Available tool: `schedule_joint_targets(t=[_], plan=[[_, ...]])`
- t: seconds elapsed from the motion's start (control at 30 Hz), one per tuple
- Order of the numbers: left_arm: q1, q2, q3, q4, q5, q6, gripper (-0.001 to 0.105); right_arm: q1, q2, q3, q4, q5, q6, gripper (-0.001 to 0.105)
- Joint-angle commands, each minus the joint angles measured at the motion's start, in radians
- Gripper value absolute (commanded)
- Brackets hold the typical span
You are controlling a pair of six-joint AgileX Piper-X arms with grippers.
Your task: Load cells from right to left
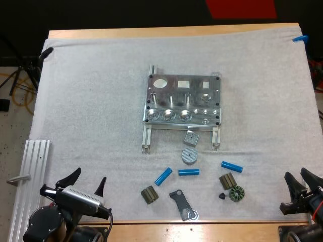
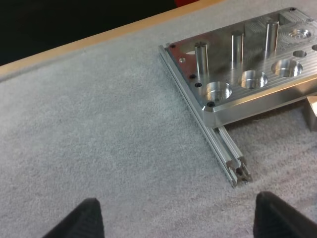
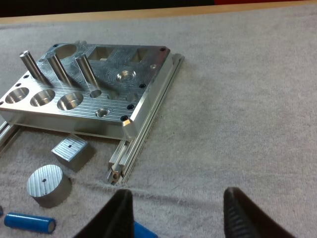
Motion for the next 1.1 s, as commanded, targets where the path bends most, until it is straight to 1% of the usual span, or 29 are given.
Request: schedule_joint_targets(t=[0.0, 0.13, 0.2, 0.3, 0.43, 0.5, 0.57, 0.6, 0.67, 0.77, 0.9, 0.97, 1.07], plan=[[0.001, -0.138, -0.003, -0.014, 0.002, 0.008, 0.063, 0.002, -0.032, -0.015, -0.006, -0.001, -0.009, 0.042], [0.001, -0.138, -0.003, -0.014, 0.009, 0.042, 0.063, 0.002, -0.013, -0.031, -0.006, -0.001, -0.009, 0.042], [0.001, -0.138, -0.008, -0.014, 0.016, 0.046, 0.063, 0.002, -0.003, -0.039, -0.001, -0.001, -0.009, 0.042], [0.001, -0.121, -0.032, -0.014, 0.036, 0.046, 0.063, 0.002, 0.026, -0.068, 0.039, -0.001, -0.009, 0.042], [0.001, -0.068, -0.085, 0.007, 0.052, 0.051, 0.063, 0.002, 0.074, -0.119, 0.112, -0.007, -0.012, 0.042], [0.001, -0.033, -0.111, 0.027, 0.058, 0.051, 0.063, 0.002, 0.096, -0.139, 0.131, -0.033, -0.012, 0.042], [0.001, 0.012, -0.139, 0.051, 0.09, 0.061, 0.063, 0.002, 0.124, -0.164, 0.158, -0.079, -0.012, 0.042], [0.001, 0.021, -0.146, 0.055, 0.098, 0.07, 0.063, 0.002, 0.134, -0.17, 0.162, -0.092, -0.012, 0.042], [0.001, 0.069, -0.172, 0.069, 0.145, 0.11, 0.063, 0.002, 0.163, -0.197, 0.189, -0.141, -0.012, 0.042], [0.001, 0.127, -0.2, 0.081, 0.17, 0.137, 0.063, 0.002, 0.21, -0.237, 0.237, -0.177, -0.012, 0.042], [0.001, 0.179, -0.226, 0.094, 0.189, 0.179, 0.063, 0.002, 0.265, -0.283, 0.284, -0.242, -0.012, 0.042], [0.001, 0.212, -0.236, 0.094, 0.21, 0.206, 0.063, 0.002, 0.299, -0.317, 0.309, -0.311, -0.012, 0.042], [0.001, 0.245, -0.24, 0.094, 0.231, 0.227, 0.063, 0.002, 0.344, -0.357, 0.336, -0.368, -0.012, 0.042]])
